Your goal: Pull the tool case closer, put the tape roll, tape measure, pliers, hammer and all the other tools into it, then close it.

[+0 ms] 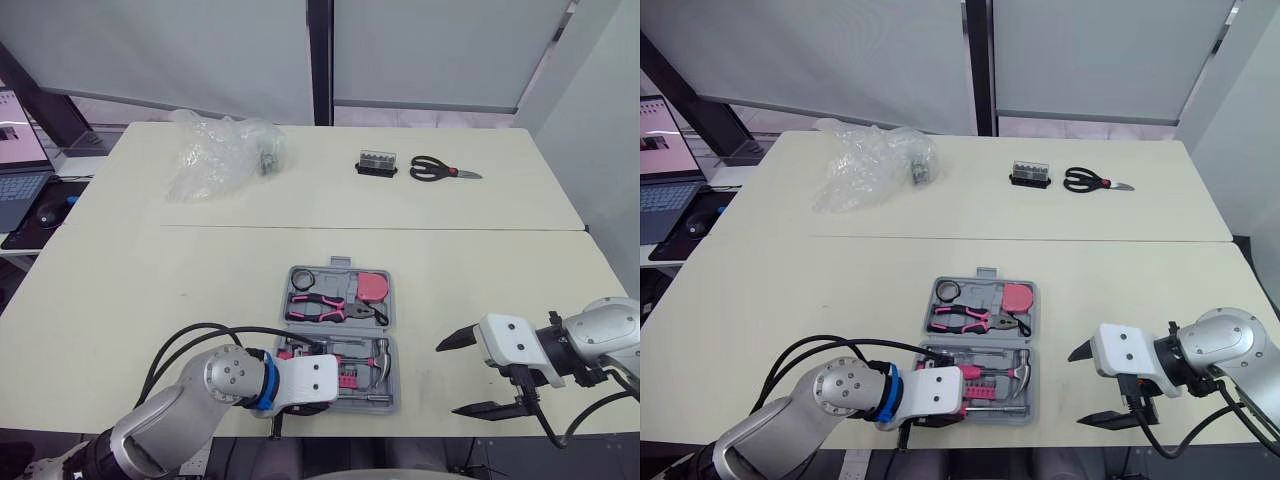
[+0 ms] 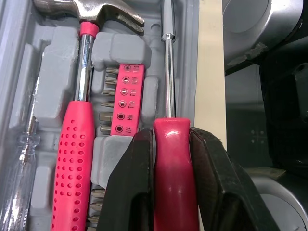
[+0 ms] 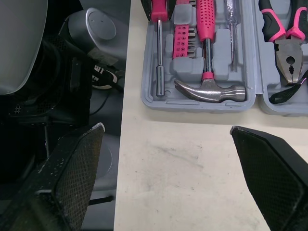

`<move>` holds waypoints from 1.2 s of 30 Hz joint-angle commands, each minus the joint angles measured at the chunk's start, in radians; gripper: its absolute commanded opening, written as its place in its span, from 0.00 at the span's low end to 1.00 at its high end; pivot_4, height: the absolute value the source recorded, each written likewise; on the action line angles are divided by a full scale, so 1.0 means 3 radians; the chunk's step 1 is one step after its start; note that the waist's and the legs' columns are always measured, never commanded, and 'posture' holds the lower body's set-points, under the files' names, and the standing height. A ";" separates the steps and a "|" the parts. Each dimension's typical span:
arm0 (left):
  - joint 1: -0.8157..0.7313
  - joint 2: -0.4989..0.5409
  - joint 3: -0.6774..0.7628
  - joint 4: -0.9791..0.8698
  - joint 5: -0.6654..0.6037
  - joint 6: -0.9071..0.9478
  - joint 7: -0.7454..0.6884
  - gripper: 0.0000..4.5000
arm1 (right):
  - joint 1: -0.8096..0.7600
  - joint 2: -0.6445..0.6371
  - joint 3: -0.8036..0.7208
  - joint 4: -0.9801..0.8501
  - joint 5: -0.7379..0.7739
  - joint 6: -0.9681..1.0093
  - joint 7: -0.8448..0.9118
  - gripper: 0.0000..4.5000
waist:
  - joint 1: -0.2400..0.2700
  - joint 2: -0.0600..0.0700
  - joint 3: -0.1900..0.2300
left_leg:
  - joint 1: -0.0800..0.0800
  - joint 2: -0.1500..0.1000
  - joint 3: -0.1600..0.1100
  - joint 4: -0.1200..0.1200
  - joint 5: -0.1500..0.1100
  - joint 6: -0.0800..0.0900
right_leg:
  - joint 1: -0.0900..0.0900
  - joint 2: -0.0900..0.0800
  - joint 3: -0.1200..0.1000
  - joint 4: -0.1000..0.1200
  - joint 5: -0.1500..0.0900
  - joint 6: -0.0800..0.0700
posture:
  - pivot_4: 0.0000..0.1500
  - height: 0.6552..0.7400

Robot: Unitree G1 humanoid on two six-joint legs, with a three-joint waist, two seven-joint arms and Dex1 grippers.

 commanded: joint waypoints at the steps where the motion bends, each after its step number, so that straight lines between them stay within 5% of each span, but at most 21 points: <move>1: -0.0023 0.0004 -0.0050 -0.0107 -0.0010 -0.0008 0.0009 0.16 | 0.0005 0.0015 -0.0056 -0.0087 0.0013 -0.0048 -0.0016 1.00 | 0.0000 0.0000 0.0000 | 0.0000 0.0000 0.0000 0.0001 0.0000 0.0000 | 0.0000 0.0000 0.0000 0.0000 0.0000 0.0000 | 1.00 1.00; 5: -0.0047 -0.0016 -0.0031 -0.0069 -0.0019 0.0022 0.0036 0.16 | 0.0002 0.0028 -0.0052 -0.0092 0.0012 -0.0042 -0.0025 1.00 | 0.0000 0.0000 0.0000 | 0.0000 0.0000 0.0000 0.0002 0.0000 0.0000 | 0.0001 0.0000 0.0000 0.0001 0.0000 0.0000 | 1.00 1.00; 11: -0.0111 -0.0071 0.0121 -0.0102 -0.0156 0.0096 0.0063 0.58 | -0.0001 0.0037 -0.0050 -0.0115 0.0037 -0.0023 -0.0051 1.00 | 0.0001 0.0000 0.0000 | 0.0000 0.0000 -0.0001 0.0011 0.0000 0.0000 | 0.0002 0.0000 0.0000 0.0005 0.0001 0.0001 | 1.00 1.00; 15: -0.0084 -0.0132 0.0661 -0.0303 -0.0653 0.0276 -0.0048 0.87 | 0.0001 0.0052 -0.0077 -0.0167 0.0096 0.0038 -0.0091 1.00 | -0.0001 0.0000 0.0000 | -0.0002 0.0000 -0.0003 0.0023 -0.0001 0.0001 | 0.0003 0.0001 -0.0002 0.0013 0.0001 0.0002 | 1.00 1.00; 22: 0.0285 0.0040 0.1705 0.0010 -0.1466 -0.0461 -0.0638 0.87 | -0.0037 0.0088 -0.0066 -0.0177 0.0135 0.0091 -0.0147 1.00 | 0.0000 0.0001 0.0000 | -0.0003 0.0002 -0.0004 0.0030 -0.0001 0.0001 | 0.0003 0.0002 -0.0002 0.0016 0.0001 0.0002 | 1.00 1.00; 27: 0.0479 0.0388 0.1493 0.0239 -0.1219 -0.0948 -0.0865 0.53 | -0.0086 0.0125 -0.0028 -0.0172 0.0131 0.0107 -0.0183 1.00 | 0.0000 0.0001 0.0000 | -0.0003 0.0001 -0.0003 0.0030 -0.0001 0.0001 | 0.0003 0.0001 -0.0001 0.0016 0.0001 0.0002 | 1.00 1.00; 34: 0.0345 0.0218 0.0921 0.0576 -0.0674 -0.1184 -0.0544 0.03 | -0.0134 0.0159 0.0026 -0.0172 0.0128 0.0131 -0.0218 1.00 | 0.0005 0.0001 0.0000 | -0.0004 0.0000 -0.0002 0.0031 -0.0001 0.0001 | 0.0003 0.0001 0.0000 0.0015 0.0001 0.0002 | 1.00 1.00; 36: 0.0381 0.0179 0.0848 0.0664 -0.0574 -0.1241 -0.0470 0.01 | -0.0145 0.0167 0.0032 -0.0173 0.0125 0.0137 -0.0222 1.00 | 0.0004 0.0001 0.0000 | -0.0005 0.0001 -0.0002 0.0031 -0.0001 0.0001 | 0.0002 0.0002 0.0000 0.0015 0.0001 0.0002 | 1.00 1.00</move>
